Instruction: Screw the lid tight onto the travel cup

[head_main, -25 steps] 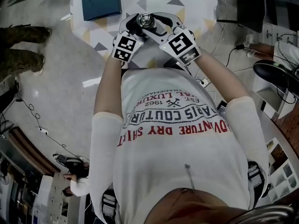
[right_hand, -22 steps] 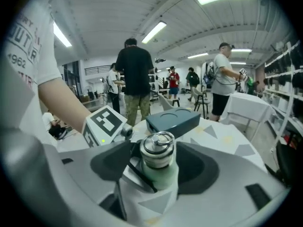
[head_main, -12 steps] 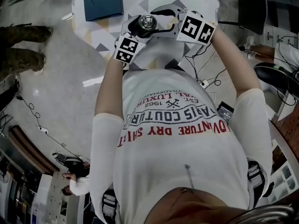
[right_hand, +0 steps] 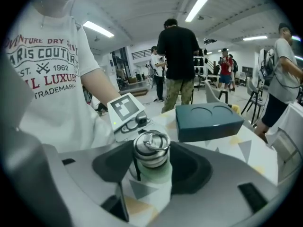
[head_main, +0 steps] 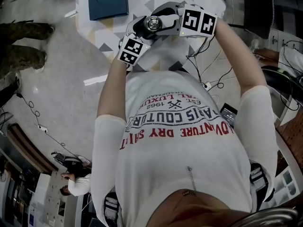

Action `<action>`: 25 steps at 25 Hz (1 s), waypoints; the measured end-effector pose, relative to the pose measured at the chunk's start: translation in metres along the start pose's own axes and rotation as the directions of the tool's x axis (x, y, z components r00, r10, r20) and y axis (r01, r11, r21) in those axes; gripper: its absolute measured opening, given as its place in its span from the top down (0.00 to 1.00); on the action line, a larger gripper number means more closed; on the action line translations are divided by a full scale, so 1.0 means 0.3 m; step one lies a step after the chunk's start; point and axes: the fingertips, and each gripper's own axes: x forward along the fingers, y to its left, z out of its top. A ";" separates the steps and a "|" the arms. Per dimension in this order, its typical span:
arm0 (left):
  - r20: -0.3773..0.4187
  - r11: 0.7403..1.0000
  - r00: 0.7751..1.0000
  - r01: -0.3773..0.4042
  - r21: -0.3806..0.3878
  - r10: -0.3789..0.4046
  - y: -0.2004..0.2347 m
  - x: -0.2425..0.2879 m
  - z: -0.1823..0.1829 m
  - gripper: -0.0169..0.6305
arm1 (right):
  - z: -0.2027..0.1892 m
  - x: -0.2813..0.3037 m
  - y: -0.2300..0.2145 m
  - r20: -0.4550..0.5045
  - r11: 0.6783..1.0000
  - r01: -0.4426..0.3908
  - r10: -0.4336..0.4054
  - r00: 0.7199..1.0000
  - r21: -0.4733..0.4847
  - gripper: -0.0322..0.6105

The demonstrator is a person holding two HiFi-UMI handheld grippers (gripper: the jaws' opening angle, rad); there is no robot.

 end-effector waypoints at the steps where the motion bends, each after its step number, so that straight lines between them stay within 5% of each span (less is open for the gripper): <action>1: 0.000 1.000 1.000 0.000 0.000 0.000 0.000 0.000 0.000 0.38 | 0.000 0.000 0.000 0.006 1.000 0.007 -0.008 1.000 0.007 0.56; 9: -0.001 1.000 1.000 0.006 0.000 -0.006 0.000 0.000 -0.001 0.38 | -0.004 -0.005 -0.011 0.059 0.961 0.197 -0.212 0.975 0.197 0.57; 15: -0.003 1.000 1.000 0.008 0.001 -0.008 0.001 0.002 -0.004 0.38 | -0.015 -0.009 -0.018 0.065 0.856 0.380 -0.427 0.902 0.352 0.58; 21: -0.006 1.000 1.000 0.006 0.002 -0.006 0.000 0.002 -0.004 0.38 | -0.016 -0.016 -0.022 0.054 0.714 0.524 -0.614 0.788 0.465 0.58; 25: -0.006 1.000 1.000 0.011 0.003 -0.011 -0.002 0.001 0.001 0.38 | -0.014 -0.025 -0.025 0.067 0.691 0.538 -0.641 0.764 0.483 0.58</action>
